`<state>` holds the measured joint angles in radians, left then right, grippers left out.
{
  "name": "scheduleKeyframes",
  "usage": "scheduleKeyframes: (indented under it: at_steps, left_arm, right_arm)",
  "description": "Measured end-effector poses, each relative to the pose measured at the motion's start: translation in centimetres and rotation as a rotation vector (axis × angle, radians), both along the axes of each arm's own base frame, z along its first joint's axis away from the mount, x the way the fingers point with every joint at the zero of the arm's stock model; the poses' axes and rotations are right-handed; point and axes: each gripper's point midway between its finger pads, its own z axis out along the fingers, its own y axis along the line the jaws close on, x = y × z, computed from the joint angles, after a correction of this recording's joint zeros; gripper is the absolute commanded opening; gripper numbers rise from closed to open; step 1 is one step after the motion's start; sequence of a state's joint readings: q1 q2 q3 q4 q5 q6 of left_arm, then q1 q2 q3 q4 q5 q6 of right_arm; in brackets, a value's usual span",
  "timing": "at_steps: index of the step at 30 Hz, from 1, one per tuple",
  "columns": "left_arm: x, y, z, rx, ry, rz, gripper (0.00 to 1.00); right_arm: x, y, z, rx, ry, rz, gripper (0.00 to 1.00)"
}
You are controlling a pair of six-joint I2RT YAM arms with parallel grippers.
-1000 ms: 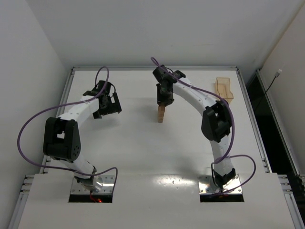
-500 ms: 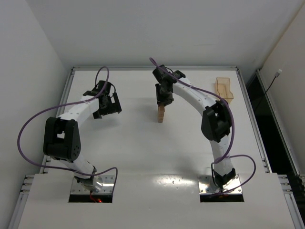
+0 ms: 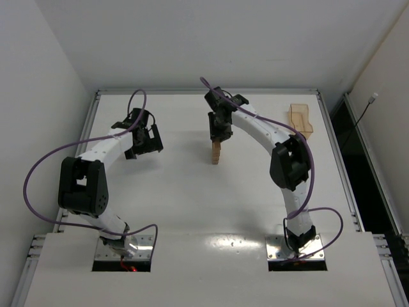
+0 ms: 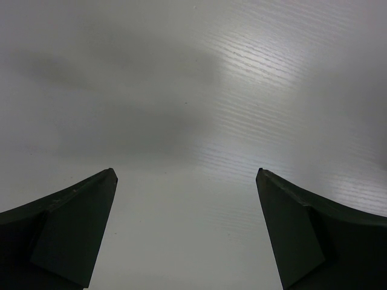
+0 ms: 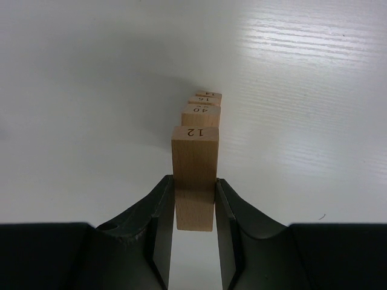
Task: Build the wood block tower
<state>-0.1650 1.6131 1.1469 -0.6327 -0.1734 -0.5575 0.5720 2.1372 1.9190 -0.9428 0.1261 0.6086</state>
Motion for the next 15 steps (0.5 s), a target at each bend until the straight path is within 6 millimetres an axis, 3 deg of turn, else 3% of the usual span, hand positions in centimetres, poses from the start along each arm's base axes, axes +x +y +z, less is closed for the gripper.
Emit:
scheduleKeyframes:
  at_steps: [15]
  left_arm:
    - [0.06, -0.02, 0.02, -0.001, -0.003, 0.000, 1.00]
  right_arm:
    - [-0.08, -0.11, -0.35, -0.008, 0.006, 0.006, 0.00]
